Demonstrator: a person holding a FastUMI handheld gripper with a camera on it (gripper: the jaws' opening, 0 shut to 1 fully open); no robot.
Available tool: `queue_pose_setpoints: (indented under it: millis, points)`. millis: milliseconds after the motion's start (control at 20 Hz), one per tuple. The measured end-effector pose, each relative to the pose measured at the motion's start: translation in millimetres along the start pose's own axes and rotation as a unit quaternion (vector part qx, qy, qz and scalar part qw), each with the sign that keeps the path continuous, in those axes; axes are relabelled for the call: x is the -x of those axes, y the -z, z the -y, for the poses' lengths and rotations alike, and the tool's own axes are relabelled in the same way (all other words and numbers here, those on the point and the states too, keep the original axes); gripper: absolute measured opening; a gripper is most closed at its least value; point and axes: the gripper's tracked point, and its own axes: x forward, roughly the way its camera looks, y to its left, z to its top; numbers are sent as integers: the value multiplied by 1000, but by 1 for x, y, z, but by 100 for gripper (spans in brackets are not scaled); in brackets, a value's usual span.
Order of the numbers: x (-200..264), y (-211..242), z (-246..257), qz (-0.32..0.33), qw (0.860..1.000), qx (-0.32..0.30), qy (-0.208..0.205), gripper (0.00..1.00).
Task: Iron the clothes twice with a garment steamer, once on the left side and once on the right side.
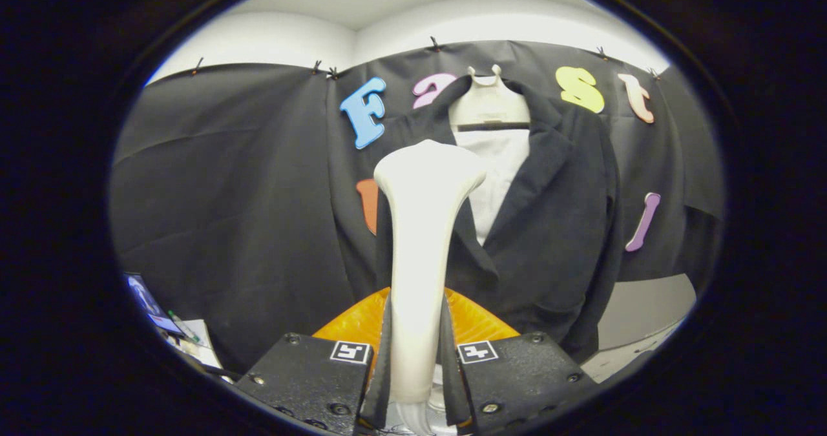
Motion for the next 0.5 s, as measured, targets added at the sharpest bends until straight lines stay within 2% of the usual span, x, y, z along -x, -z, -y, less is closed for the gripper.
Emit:
queue_pose_setpoints:
  millis: [350, 500]
  points:
    - [-50, -40, -14, 18, 1000, 10, 9, 36]
    - [-71, -40, -10, 11, 1000, 15, 16, 36]
